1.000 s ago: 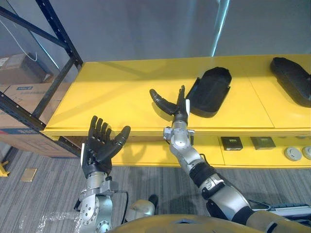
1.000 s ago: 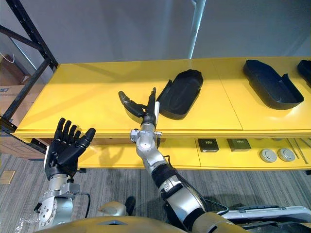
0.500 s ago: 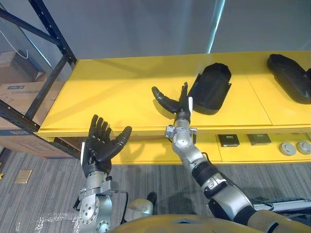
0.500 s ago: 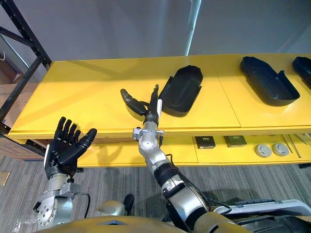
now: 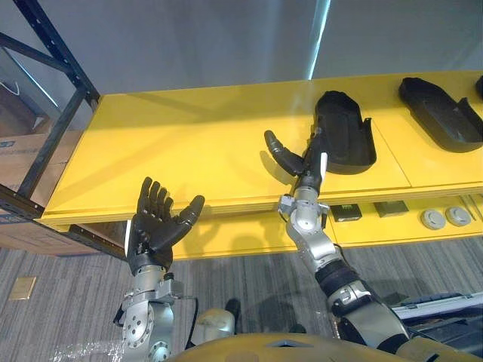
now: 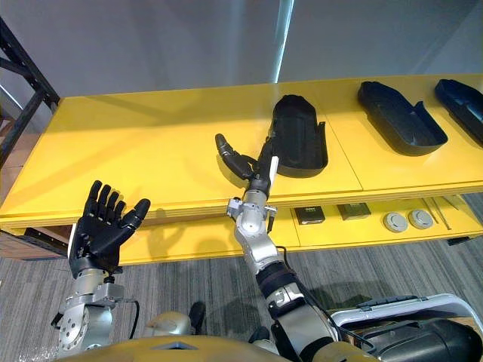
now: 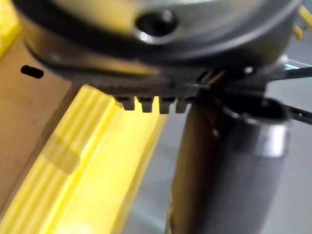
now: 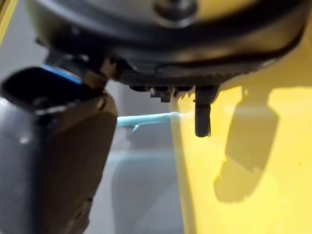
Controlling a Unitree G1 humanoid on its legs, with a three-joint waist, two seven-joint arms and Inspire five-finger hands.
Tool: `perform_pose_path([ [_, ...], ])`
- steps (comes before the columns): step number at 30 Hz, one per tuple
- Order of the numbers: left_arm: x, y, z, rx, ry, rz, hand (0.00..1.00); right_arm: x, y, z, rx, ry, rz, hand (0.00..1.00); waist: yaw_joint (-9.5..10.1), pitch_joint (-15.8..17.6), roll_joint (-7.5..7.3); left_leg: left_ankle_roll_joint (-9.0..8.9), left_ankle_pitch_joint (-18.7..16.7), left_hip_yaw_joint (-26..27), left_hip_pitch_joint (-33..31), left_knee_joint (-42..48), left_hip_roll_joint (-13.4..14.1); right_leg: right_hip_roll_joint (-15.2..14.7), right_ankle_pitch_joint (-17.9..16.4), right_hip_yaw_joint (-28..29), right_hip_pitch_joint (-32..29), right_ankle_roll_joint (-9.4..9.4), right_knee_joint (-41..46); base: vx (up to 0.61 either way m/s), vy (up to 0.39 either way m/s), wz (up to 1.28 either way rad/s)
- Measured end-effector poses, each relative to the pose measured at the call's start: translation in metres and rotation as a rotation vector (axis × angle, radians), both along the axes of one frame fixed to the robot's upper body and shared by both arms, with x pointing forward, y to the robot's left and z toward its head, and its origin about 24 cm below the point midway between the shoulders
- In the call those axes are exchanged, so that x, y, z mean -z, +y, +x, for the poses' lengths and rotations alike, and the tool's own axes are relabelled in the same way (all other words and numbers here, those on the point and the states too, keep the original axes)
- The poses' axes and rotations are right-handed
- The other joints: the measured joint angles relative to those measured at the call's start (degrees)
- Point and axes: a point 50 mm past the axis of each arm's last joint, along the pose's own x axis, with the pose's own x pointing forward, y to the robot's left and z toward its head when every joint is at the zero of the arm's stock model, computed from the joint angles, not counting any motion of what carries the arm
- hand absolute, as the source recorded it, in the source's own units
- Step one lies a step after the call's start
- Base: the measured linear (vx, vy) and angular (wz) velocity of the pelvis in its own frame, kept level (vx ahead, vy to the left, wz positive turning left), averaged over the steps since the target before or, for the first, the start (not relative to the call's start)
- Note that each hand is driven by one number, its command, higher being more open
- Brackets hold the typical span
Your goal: Walk over and take three plastic housings, then place them on the shelf
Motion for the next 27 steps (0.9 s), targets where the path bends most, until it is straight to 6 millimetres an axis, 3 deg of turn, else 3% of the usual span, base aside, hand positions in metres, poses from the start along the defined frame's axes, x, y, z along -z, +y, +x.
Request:
perform_pose_path([
  [5, -0.008, 0.001, 0.001, 0.001, -0.033, 0.008, 1.0, 0.002, 0.001, -0.002, -0.101, -0.006, 0.012, 1.0, -0.86, 0.39, -0.99, 0.07, 0.03, 0.47, 0.18, -0.69, -0.08, -0.11, 0.05, 0.13, -0.21, 0.08, 0.0, 0.01, 0.016, -0.01],
  [11, -0.011, 0.007, 0.002, -0.011, -0.05, 0.031, 1.0, 0.001, -0.006, -0.01, -0.409, -0.048, 0.021, 1.0, -1.55, 0.41, -1.18, 0.04, -0.02, 0.79, 0.18, -0.78, -0.01, -0.06, 0.06, 0.57, -0.49, 0.08, 0.01, 0.02, 0.015, -0.03],
  [17, -0.017, 0.018, 0.001, -0.001, -0.064, 0.122, 1.0, -0.018, -0.017, -0.017, -0.631, -0.116, 0.06, 1.0, -1.28, 0.64, -1.63, -0.08, -0.11, 0.81, 0.08, -0.74, 0.0, -0.01, 0.06, 0.58, -0.53, 0.07, 0.02, 0.0, 0.002, 0.01],
  [20, -0.018, 0.024, -0.001, -0.019, -0.062, 0.139, 1.0, -0.042, -0.015, -0.02, -0.649, -0.221, 0.054, 1.0, -1.25, 0.86, -2.23, 0.0, -0.32, 1.22, 0.07, -0.56, 0.02, 0.0, 0.07, 1.15, -0.69, 0.07, 0.02, 0.0, 0.014, -0.06],
  [23, -0.018, 0.029, -0.002, -0.037, -0.058, 0.149, 1.0, -0.072, -0.026, -0.023, -0.507, -0.344, -0.123, 1.0, -1.27, 0.63, -2.82, 0.21, -1.05, 2.0, 0.0, 0.32, 0.0, -0.09, 0.1, 1.94, -0.71, 0.11, 0.02, 0.01, 0.03, -0.13],
  [27, -0.016, 0.031, -0.006, -0.055, -0.041, 0.151, 1.0, -0.078, -0.059, -0.03, -0.267, -0.349, -0.283, 1.0, -1.55, 0.22, -3.59, 0.35, -1.45, 3.12, 0.06, 0.46, 0.01, -0.13, 0.15, 3.29, -1.18, 0.19, 0.03, 0.01, 0.029, -0.15],
])
